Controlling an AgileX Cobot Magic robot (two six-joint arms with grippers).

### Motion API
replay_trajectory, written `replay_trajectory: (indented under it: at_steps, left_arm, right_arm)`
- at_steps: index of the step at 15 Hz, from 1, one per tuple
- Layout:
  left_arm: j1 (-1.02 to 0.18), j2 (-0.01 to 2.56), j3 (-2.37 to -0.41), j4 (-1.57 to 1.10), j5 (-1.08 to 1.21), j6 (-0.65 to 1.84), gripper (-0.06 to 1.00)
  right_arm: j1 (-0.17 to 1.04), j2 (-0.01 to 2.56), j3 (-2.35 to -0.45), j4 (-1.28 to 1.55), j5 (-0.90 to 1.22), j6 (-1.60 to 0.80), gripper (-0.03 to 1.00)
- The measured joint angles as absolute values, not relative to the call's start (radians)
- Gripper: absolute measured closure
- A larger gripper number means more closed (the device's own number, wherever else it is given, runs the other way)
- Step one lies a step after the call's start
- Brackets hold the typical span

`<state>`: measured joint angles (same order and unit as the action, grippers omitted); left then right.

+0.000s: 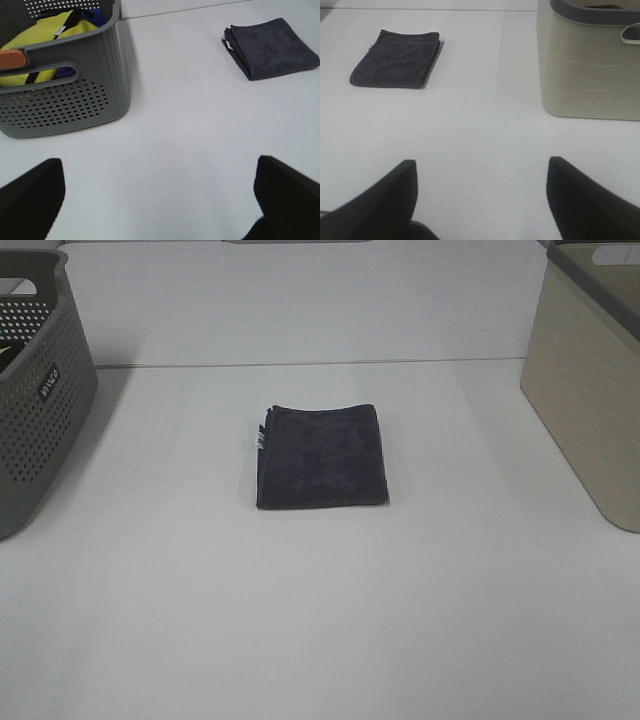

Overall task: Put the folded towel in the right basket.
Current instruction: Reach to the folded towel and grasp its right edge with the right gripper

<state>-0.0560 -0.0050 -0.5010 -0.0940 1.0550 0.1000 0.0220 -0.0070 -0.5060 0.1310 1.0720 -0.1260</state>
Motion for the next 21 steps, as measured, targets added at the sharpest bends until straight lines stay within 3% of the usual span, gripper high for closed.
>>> replay_trajectory:
  at_steps: [21]
  left_arm:
    - [-0.056,-0.005,-0.501,-0.094,1.055,0.100,-0.03]
  right_arm:
    - [0.022,-0.007,-0.506,0.131,1.072,-0.126,0.28]
